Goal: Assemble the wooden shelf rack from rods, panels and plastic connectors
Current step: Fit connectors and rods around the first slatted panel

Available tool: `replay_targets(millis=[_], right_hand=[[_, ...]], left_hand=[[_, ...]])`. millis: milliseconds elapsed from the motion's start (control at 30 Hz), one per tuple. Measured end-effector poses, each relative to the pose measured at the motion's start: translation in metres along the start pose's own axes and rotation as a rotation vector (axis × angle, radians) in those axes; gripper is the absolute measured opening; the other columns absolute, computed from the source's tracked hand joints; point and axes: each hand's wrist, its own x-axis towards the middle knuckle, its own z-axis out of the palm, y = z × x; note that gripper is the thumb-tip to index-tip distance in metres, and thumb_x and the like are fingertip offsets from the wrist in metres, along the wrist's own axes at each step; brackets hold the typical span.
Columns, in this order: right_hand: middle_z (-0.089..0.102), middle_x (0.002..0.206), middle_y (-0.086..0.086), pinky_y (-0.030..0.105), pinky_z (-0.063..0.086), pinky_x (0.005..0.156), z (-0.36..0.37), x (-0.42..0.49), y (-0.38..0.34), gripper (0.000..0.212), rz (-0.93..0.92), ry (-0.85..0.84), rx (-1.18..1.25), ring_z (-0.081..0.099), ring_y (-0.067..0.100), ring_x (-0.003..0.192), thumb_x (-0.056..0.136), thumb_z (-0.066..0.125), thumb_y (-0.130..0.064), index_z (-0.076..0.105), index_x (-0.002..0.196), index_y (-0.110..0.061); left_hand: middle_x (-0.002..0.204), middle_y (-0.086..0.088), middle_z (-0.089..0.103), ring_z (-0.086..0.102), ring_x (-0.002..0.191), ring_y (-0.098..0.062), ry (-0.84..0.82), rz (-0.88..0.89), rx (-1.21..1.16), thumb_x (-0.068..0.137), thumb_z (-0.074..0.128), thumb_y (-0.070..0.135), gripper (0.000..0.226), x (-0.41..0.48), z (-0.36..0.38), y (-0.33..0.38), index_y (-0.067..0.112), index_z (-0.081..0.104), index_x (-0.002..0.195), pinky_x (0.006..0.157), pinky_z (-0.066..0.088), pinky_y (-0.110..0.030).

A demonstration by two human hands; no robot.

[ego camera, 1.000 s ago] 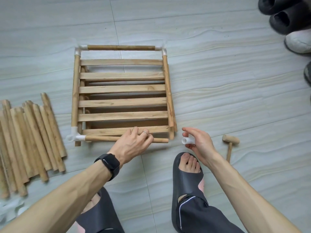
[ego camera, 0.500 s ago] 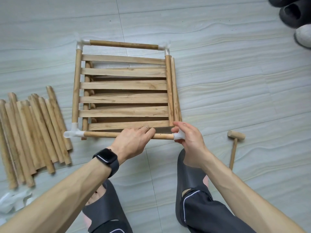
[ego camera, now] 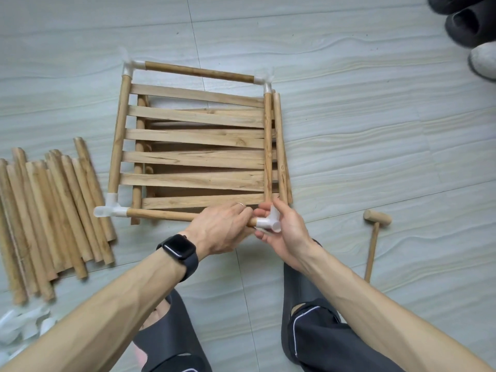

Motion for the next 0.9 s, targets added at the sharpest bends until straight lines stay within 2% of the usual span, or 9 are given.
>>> replay_targets(millis=[67, 167, 233, 300, 367, 533, 600, 733, 900], right_hand=[[0.065, 0.105, 0.014, 0.034, 0.05, 0.073, -0.004, -0.002, 0.005, 0.04, 0.066, -0.037, 0.079, 0.063, 0.027, 0.091, 0.108, 0.041, -0.029, 0.061, 0.122, 0.002], [0.067, 0.114, 0.021, 0.039, 0.057, 0.085, -0.018, -0.002, 0.009, 0.037, 0.089, -0.016, 0.208, 0.067, 0.031, 0.104, 0.106, 0.042, -0.021, 0.063, 0.121, 0.006], [0.07, 0.116, 0.023, 0.037, 0.058, 0.085, -0.025, -0.002, 0.011, 0.032, 0.103, -0.006, 0.233, 0.07, 0.031, 0.105, 0.104, 0.048, -0.016, 0.065, 0.118, 0.008], [0.074, 0.11, 0.02, 0.037, 0.058, 0.085, -0.027, -0.001, 0.016, 0.028, 0.127, -0.016, 0.194, 0.072, 0.032, 0.104, 0.103, 0.052, -0.015, 0.068, 0.114, 0.005], [0.076, 0.108, 0.015, 0.037, 0.058, 0.086, -0.028, -0.001, 0.02, 0.028, 0.138, -0.031, 0.144, 0.073, 0.032, 0.101, 0.105, 0.051, -0.019, 0.068, 0.116, 0.001], [0.077, 0.107, 0.01, 0.033, 0.058, 0.079, -0.032, 0.004, 0.012, 0.028, 0.145, -0.061, 0.136, 0.075, 0.029, 0.093, 0.103, 0.056, -0.02, 0.067, 0.123, -0.003], [0.077, 0.11, 0.01, 0.032, 0.057, 0.076, -0.033, 0.005, 0.008, 0.028, 0.136, -0.075, 0.147, 0.075, 0.028, 0.091, 0.102, 0.057, -0.019, 0.066, 0.124, -0.003], [0.076, 0.106, 0.01, 0.03, 0.056, 0.071, -0.042, 0.001, -0.002, 0.03, 0.091, -0.139, 0.197, 0.073, 0.02, 0.081, 0.099, 0.06, -0.023, 0.07, 0.121, -0.004], [0.073, 0.098, 0.006, 0.028, 0.053, 0.069, -0.061, -0.013, -0.015, 0.054, -0.016, -0.235, 0.173, 0.064, 0.012, 0.075, 0.085, 0.067, -0.03, 0.065, 0.13, -0.001]], left_hand=[[0.101, -0.001, 0.059, 0.054, 0.095, -0.021, 0.021, -0.005, -0.089, 0.097, 0.033, 0.059, 0.049, 0.006, -0.006, -0.003, 0.019, 0.059, 0.108, 0.074, 0.042, -0.033], [0.114, -0.005, 0.059, 0.053, 0.105, -0.024, 0.155, -0.2, -0.194, 0.096, 0.04, 0.051, 0.041, 0.014, -0.014, -0.019, 0.019, 0.059, 0.114, 0.084, 0.046, -0.039], [0.13, -0.007, 0.056, 0.05, 0.115, -0.028, 0.208, -0.279, -0.024, 0.096, 0.048, 0.039, 0.038, 0.019, -0.013, -0.031, 0.017, 0.054, 0.125, 0.088, 0.046, -0.041], [0.138, -0.007, 0.052, 0.046, 0.124, -0.029, 0.144, -0.28, 0.122, 0.097, 0.05, 0.033, 0.041, 0.024, -0.011, -0.039, 0.016, 0.048, 0.134, 0.095, 0.043, -0.041], [0.135, -0.007, 0.054, 0.046, 0.125, -0.029, 0.12, -0.257, 0.224, 0.102, 0.047, 0.03, 0.034, 0.029, -0.011, -0.042, 0.015, 0.048, 0.133, 0.093, 0.042, -0.04], [0.132, -0.013, 0.057, 0.059, 0.106, -0.03, 0.06, -0.155, 0.39, 0.104, 0.038, 0.012, 0.029, 0.029, -0.018, -0.035, 0.009, 0.05, 0.13, 0.077, 0.047, -0.039], [0.128, -0.012, 0.057, 0.059, 0.099, -0.031, 0.073, -0.193, 0.343, 0.102, 0.037, 0.01, 0.027, 0.026, -0.023, -0.032, 0.01, 0.051, 0.125, 0.072, 0.047, -0.041], [0.125, -0.011, 0.055, 0.058, 0.101, -0.032, 0.137, -0.192, 0.185, 0.098, 0.044, 0.007, 0.024, 0.028, -0.036, -0.029, 0.014, 0.051, 0.12, 0.073, 0.045, -0.042], [0.12, -0.007, 0.053, 0.056, 0.097, -0.027, 0.23, -0.133, 0.017, 0.106, 0.046, 0.027, 0.018, 0.026, -0.045, -0.021, 0.018, 0.052, 0.121, 0.076, 0.044, -0.04]])
